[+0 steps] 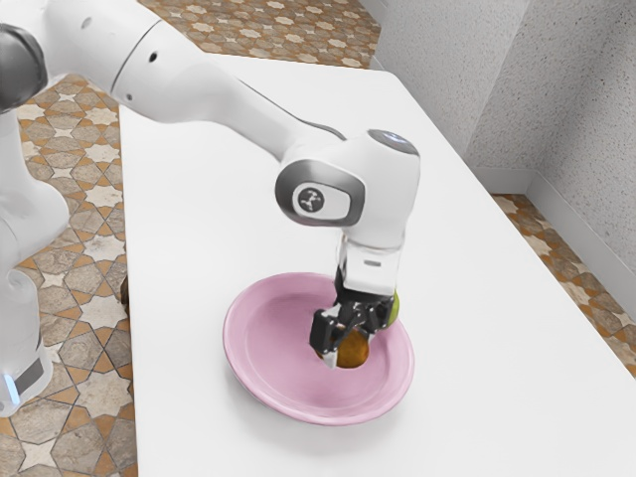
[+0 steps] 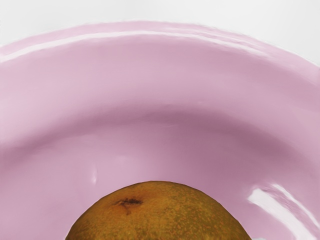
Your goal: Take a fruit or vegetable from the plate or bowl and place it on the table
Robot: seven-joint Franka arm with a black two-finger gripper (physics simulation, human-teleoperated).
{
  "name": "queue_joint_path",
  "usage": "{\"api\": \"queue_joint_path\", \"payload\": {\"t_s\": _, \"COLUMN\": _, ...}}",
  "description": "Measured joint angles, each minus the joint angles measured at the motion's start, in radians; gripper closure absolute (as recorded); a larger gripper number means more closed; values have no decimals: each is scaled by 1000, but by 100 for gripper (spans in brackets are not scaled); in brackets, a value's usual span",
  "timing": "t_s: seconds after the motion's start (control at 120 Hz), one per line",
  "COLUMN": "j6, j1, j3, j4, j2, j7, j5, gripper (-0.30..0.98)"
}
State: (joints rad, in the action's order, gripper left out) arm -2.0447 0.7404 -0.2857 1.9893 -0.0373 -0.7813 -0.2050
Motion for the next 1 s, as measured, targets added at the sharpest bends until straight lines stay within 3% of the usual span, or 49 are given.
{"api": "queue_joint_path", "payload": {"t_s": 0.342, "j6": 5, "j1": 44, "j3": -62, "j4": -245, "j2": 96, "j7": -71, "j5": -3, "gripper": 32}}
{"api": "queue_joint_path", "payload": {"t_s": 0.483, "j6": 9, "j1": -155, "j3": -67, "j4": -404, "j2": 220, "j7": -124, "j5": -9, "gripper": 32}}
{"api": "queue_joint_path", "payload": {"t_s": 0.692, "j6": 11, "j1": -384, "j3": -63, "j4": -465, "j2": 323, "j7": -207, "j5": -27, "gripper": 32}}
{"api": "queue_joint_path", "payload": {"t_s": 0.917, "j6": 7, "j1": -448, "j3": -58, "j4": -472, "j2": 364, "j7": -282, "j5": -54, "gripper": 32}}
{"api": "queue_joint_path", "payload": {"t_s": 1.0, "j6": 8, "j1": -456, "j3": -56, "j4": -471, "j2": 368, "j7": -305, "j5": -58, "gripper": 19}}
